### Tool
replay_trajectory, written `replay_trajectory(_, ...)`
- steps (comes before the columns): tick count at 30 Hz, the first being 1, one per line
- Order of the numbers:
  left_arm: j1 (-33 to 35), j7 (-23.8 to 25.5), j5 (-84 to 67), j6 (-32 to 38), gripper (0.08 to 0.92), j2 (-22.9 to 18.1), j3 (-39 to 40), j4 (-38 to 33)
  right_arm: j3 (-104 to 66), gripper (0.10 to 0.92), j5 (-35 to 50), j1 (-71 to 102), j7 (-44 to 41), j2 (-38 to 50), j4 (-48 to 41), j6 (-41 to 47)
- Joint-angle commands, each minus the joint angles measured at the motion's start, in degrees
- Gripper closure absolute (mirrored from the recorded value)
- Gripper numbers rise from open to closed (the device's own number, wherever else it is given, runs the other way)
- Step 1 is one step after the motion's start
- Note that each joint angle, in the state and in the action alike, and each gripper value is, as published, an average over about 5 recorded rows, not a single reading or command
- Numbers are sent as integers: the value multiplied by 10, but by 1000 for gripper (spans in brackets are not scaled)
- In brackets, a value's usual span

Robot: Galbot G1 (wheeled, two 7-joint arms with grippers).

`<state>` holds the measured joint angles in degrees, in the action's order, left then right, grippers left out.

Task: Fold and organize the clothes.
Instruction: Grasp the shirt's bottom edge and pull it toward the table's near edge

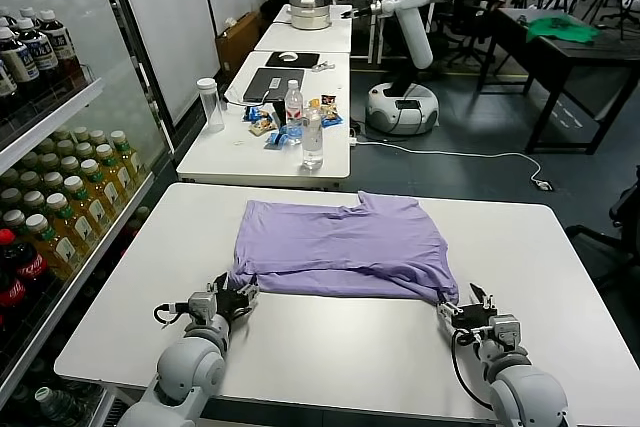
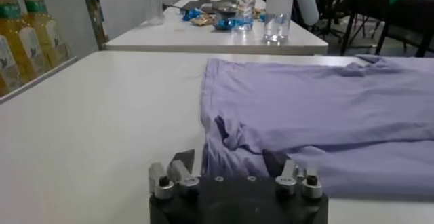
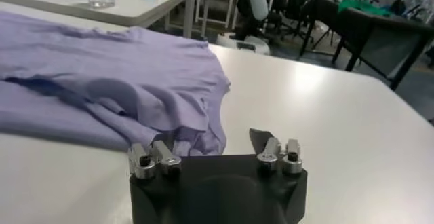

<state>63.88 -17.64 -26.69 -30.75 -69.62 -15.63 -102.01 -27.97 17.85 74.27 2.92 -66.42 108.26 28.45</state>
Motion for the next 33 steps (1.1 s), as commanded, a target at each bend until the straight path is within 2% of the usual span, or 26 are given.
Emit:
replay_trajectory(1, 0, -2, -5, -16, 481, -2, 2, 14, 16, 518, 18, -11, 0, -1, -19, 8)
replay_trajectory(14, 0, -1, -39, -11, 850, -1, -5, 7, 6, 872, 35, 5, -8, 2, 0, 5)
replay_trajectory(18, 2, 4, -48, 2, 877, 7, -9, -2, -18, 912, 41, 35, -9, 13, 39, 6)
replay_trajectory(33, 43, 19, -78, 0, 877, 63, -28, -70, -105, 913, 68, 153, -8, 42, 141, 13)
